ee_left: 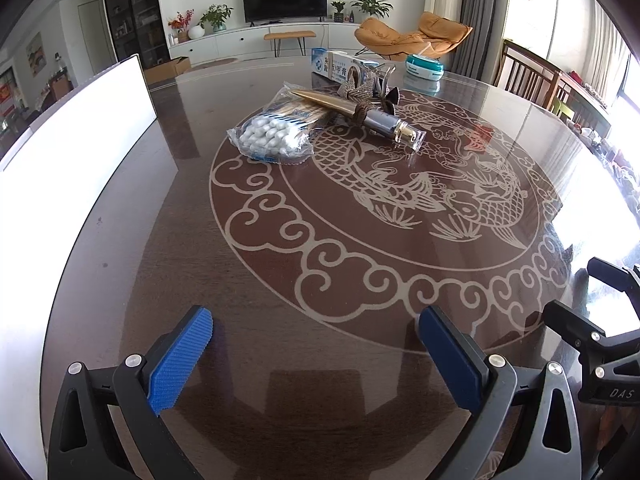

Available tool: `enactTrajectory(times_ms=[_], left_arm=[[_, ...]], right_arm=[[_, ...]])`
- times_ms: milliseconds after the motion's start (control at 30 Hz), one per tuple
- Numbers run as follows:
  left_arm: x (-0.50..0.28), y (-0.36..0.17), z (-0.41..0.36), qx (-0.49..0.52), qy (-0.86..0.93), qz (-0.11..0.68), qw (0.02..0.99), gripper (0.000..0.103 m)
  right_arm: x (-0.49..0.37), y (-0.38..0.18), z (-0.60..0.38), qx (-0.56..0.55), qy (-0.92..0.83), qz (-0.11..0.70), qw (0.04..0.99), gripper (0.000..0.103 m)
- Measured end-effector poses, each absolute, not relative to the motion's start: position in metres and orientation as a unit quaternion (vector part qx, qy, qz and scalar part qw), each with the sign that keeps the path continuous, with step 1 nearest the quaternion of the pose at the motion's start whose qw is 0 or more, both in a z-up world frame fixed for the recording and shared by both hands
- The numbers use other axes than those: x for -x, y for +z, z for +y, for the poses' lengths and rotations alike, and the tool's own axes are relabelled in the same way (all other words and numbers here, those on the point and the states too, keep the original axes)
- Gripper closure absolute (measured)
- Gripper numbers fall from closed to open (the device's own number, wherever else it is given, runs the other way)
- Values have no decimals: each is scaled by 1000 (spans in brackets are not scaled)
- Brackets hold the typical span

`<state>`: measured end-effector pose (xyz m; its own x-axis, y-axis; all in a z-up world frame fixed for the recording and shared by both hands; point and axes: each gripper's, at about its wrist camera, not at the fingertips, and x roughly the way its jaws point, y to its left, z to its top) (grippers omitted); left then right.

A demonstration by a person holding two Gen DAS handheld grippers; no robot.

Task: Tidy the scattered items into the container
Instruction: 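Return both grippers to the table near the cotton-swab bag, then grasp the cotton-swab bag with the left gripper and lift it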

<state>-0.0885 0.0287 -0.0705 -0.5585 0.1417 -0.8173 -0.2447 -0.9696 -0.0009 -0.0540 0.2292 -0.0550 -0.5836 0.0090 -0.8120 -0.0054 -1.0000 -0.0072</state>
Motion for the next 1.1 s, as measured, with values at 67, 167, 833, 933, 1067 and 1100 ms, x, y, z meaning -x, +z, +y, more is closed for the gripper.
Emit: enactTrajectory(times_ms=[67,167,833,933,1067,1100], left_arm=[[91,-71,28,458,880,58,113,0],[112,-71,32,460,875,70,134,0],[267,-69,43,454,864,103,194,0],[278,-69,46,455,864,101,190,0],[276,-67,45,447,871,96,181,22],[273,-65,42,440,876,90,177,37]], right_arm=[[54,-55,229,456,890,-2,4,0],[54,-55,229,456,890,-2,4,0],[54,-55,229,456,890,-2,4,0],[54,-55,229,456,890,-1,4,0],[54,-55,229,456,890,-1,4,0],[54,-55,229,456,890,-1,4,0]])
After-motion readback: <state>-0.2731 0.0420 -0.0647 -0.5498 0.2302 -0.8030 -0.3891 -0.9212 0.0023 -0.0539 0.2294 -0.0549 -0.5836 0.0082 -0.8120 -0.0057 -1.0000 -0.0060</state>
